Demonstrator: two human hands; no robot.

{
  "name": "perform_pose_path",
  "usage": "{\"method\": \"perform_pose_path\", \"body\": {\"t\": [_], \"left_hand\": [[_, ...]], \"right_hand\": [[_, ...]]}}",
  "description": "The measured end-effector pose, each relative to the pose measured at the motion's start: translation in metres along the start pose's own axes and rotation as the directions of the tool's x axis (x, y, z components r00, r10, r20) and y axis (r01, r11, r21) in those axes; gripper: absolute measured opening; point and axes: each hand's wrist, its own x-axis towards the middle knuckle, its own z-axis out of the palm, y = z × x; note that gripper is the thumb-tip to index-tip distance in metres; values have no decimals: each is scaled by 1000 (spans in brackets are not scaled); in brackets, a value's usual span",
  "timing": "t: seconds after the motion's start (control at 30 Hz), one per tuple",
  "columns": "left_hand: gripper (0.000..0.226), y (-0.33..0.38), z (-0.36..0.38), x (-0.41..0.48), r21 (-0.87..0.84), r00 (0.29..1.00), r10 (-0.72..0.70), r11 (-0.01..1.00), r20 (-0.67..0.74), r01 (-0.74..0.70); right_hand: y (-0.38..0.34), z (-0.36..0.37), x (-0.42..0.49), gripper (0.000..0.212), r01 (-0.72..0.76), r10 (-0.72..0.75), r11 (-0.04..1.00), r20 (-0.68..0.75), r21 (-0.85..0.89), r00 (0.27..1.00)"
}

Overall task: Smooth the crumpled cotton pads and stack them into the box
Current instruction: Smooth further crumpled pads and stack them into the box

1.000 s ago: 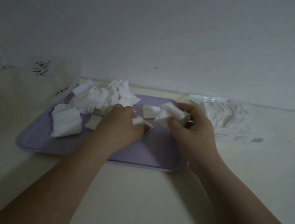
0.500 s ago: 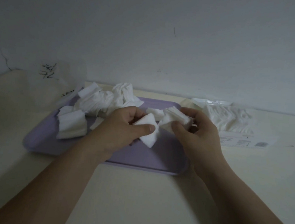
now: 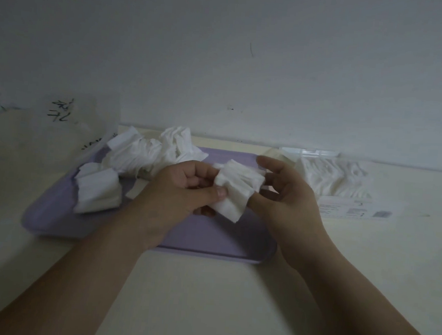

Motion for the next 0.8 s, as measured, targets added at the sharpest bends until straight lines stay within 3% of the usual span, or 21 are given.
{"method": "perform_pose_path", "body": {"t": [0.1,0.2,0.4,0.47,0.6,0.7,0.8], "left_hand": [[18,0,0,1,-17,999,16,1000,-43,-16],[18,0,3,2,-86,998,27,996,-55,-32],[17,-3,5,2,-62,995,22,998,-100,-28],[18,-4,5,2,4,989,51,999,-138,-51],[29,-6,9,1,208,957,201,965,-208,-158],[29,-4,11,-1,457,905,392,843,-164,-283],[20,-7,9,2,573,849,526,709,-42,-411]], "right_hand": [[1,0,1,77,-32,31,997,15,67,999],[2,0,3,78,-69,65,989,35,132,997],[-2,-2,1,32,-115,87,969,133,220,987],[-4,-2,-1,31,-130,83,952,175,276,981],[-3,0,-2,31,-107,79,964,120,244,990],[-4,0,-2,28,-125,103,956,98,265,990],[-6,-1,-2,24,-140,123,947,79,289,989]]}}
